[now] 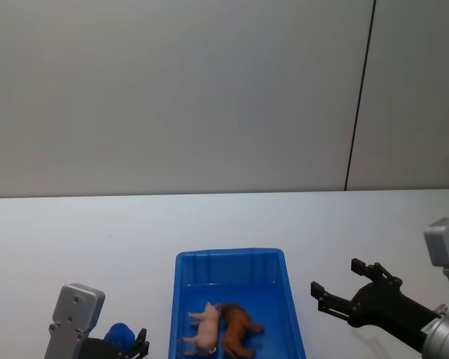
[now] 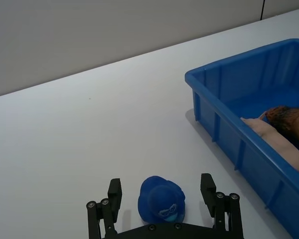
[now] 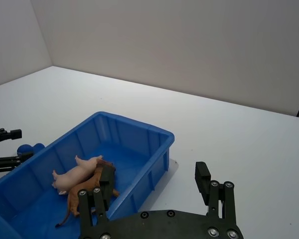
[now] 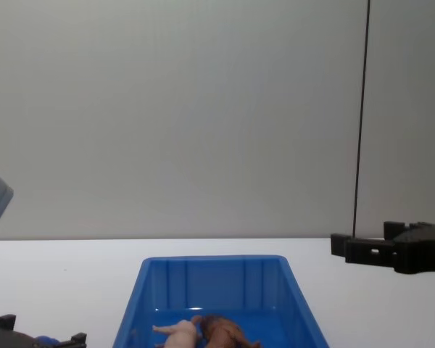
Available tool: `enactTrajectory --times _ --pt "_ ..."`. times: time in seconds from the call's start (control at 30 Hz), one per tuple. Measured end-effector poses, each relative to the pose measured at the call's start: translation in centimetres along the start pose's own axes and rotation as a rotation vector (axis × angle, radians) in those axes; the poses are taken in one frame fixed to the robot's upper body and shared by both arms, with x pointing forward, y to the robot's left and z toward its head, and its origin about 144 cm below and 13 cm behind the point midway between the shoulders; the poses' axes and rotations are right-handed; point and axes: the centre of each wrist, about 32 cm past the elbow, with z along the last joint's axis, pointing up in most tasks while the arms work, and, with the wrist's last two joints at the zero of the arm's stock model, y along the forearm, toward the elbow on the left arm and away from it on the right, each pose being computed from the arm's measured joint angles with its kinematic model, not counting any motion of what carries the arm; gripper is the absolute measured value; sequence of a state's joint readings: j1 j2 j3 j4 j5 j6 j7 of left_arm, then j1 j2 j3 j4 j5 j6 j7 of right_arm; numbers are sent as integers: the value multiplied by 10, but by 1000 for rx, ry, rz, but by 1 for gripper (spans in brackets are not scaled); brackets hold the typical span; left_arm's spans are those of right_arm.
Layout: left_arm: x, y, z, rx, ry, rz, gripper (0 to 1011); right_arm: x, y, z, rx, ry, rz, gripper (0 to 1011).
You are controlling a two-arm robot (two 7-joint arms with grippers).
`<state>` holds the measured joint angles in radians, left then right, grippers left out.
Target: Pick up the two dolls from the table and place them into the box.
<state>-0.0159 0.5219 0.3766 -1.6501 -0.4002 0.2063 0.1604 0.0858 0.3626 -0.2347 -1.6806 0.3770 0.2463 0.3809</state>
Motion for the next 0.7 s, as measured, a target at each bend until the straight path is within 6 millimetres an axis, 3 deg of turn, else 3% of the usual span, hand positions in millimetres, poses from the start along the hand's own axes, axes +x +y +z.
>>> enactTrajectory --times 0.2,0.7 --pt "5 -7 -2 11 2 -10 994 0 0 0 0 0 0 1001" --pt "12 -19 -3 78 -3 -39 591 0 0 0 0 0 0 1001"
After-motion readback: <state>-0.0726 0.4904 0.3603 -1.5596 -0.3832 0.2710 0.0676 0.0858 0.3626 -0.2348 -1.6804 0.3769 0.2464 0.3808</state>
